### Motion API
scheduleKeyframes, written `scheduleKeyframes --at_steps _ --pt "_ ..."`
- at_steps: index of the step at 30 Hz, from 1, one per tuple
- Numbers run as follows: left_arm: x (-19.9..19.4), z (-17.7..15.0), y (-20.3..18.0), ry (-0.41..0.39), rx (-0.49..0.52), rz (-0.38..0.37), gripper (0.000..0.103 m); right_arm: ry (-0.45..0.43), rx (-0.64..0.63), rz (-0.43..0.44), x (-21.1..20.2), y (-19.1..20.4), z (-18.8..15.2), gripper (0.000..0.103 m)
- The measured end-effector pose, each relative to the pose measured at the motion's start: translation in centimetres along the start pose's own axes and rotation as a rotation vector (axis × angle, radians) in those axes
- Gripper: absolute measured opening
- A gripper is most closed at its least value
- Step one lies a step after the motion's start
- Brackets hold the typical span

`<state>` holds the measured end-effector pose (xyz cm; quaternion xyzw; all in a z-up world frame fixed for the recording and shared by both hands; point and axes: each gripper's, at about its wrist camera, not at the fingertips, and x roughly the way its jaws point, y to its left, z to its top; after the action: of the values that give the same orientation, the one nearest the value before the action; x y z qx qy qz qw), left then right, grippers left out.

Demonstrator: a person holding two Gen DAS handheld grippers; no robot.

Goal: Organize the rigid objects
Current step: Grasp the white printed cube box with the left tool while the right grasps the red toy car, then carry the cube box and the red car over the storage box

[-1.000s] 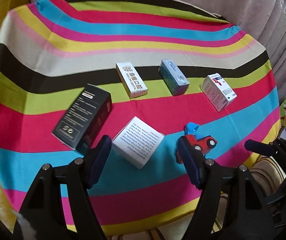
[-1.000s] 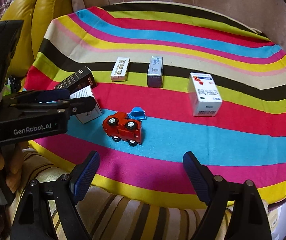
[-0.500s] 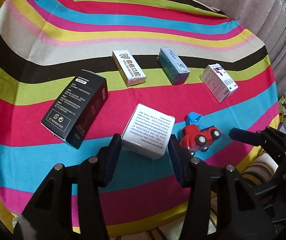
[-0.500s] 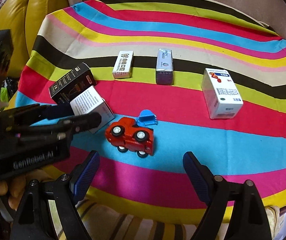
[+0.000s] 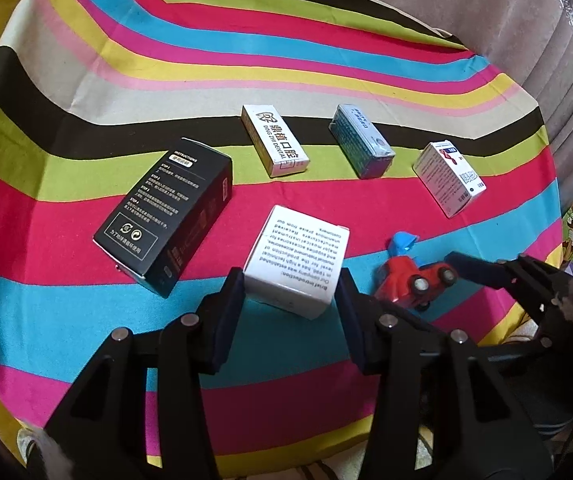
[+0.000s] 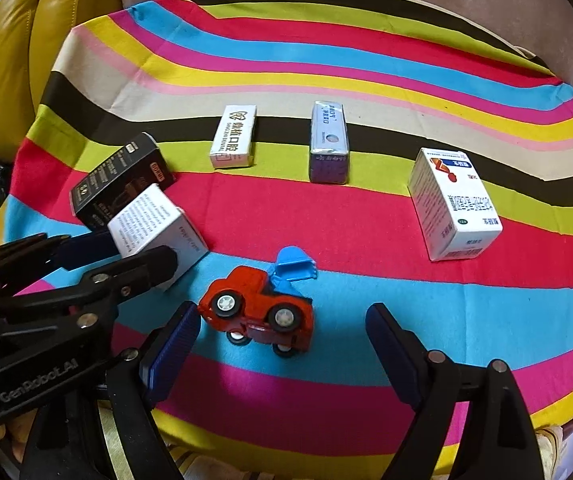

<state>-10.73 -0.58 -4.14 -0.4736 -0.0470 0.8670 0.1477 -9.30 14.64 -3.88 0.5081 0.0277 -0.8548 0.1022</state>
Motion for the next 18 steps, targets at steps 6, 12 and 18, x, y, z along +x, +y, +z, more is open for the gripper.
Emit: scheduleKeyframes --at_steps 6,12,18 --pt "0.0 -0.1 -0.5 -0.019 0.014 0.012 0.05 -0.007 0.007 -0.014 0.2 -0.1 -0.3 0.056" --pt "-0.7 -0.4 -0.7 -0.055 0.019 0.032 0.05 -0.017 0.014 0.003 -0.1 -0.6 -0.6 0.056" --pt "-2.2 -0.7 -1.0 -0.105 0.018 0.055 0.05 -0.035 0.026 0.009 -0.7 -1.0 -0.9 0.056"
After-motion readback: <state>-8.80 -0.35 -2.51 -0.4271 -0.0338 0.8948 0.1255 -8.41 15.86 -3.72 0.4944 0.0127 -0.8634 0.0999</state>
